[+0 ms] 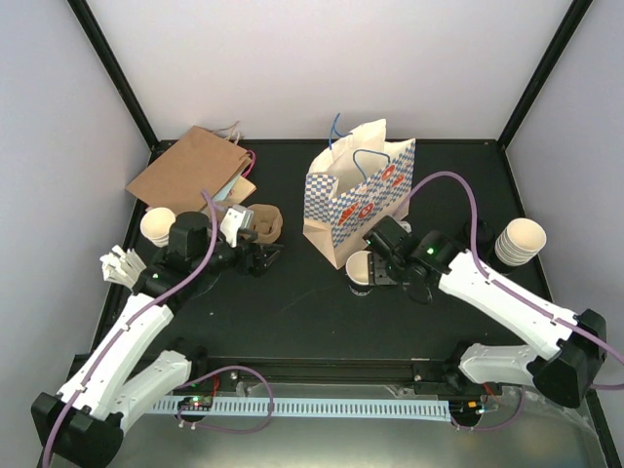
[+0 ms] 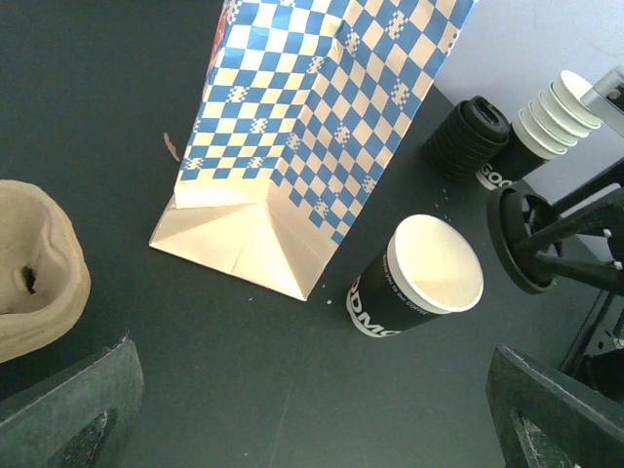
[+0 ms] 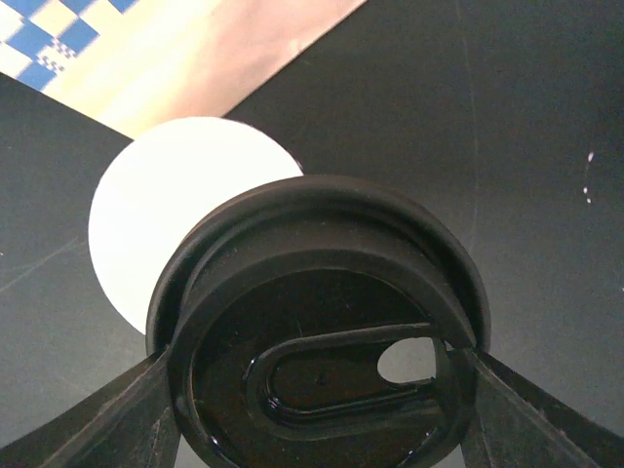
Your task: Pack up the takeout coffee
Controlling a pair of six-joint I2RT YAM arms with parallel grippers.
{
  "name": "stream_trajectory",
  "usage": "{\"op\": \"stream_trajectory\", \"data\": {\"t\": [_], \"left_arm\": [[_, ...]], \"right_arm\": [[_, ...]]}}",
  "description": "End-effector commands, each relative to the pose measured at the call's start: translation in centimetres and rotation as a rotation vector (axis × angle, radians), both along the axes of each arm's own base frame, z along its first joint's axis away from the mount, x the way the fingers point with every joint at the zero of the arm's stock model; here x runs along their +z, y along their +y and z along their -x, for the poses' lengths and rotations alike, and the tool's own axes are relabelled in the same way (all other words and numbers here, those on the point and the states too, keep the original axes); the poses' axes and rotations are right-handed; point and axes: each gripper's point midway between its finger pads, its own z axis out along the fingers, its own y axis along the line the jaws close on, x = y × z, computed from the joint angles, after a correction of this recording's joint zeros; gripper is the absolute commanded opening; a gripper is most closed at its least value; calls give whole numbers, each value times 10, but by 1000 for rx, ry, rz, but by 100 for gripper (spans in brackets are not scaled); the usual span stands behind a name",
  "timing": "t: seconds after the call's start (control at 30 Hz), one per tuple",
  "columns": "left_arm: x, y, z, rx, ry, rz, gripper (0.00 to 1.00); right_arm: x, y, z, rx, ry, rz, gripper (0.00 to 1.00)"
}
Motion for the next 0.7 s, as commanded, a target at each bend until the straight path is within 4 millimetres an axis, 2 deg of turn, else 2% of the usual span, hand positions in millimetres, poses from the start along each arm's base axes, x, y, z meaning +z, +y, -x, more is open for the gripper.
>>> {"op": "stream_trajectory", "data": {"t": [0.0,0.23,0.67], "left_arm": [[5,-9,-1,-32,22,57,99],[1,-12,-1,-47,52,63,99],[-4,-14,-2,-55,72,58,99]], "right_arm": [[11,9,-20,29,-42,24,72],[12,30,-38,65,-51,11,72],[-7,41,-41,102,-11,21,73]]}}
